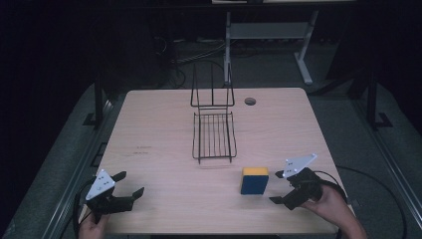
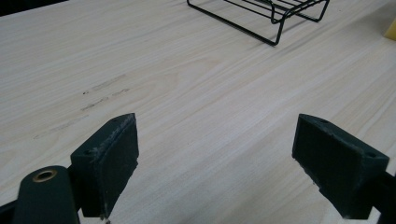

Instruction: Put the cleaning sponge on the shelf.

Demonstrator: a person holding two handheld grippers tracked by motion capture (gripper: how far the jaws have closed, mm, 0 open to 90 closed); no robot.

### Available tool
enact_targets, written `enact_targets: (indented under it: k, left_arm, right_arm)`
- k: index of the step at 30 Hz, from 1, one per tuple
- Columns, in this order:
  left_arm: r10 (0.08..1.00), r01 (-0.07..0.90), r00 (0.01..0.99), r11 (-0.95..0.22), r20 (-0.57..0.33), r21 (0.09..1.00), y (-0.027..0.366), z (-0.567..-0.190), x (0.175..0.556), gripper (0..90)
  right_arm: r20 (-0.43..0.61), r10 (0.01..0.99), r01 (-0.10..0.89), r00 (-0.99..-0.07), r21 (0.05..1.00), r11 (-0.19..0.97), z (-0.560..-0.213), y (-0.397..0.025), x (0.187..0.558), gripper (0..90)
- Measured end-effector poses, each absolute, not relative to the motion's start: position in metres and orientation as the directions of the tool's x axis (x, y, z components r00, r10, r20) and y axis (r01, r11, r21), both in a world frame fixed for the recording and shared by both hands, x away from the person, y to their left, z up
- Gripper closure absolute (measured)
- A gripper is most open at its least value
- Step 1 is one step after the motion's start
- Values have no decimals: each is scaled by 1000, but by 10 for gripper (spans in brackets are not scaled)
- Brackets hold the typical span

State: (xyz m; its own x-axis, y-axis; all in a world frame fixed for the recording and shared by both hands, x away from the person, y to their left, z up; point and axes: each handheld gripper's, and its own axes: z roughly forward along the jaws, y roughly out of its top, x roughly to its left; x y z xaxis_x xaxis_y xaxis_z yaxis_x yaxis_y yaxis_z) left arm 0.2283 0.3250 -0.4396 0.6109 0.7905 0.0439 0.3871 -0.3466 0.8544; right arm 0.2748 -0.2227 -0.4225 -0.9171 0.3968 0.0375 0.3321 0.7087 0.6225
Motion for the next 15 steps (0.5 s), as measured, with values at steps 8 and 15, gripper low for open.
enact_targets:
  k: [8, 15]
  left_arm:
    - [792, 387, 609, -345, 43, 855, 325, -439, 228, 141]
    - [792, 386, 609, -342, 41, 857, 326, -439, 228, 141]
  right_arm:
    - [26, 382, 315, -924, 617, 721, -419, -212, 281, 145]
    - [21, 353, 290, -936, 615, 734, -416, -202, 288, 146]
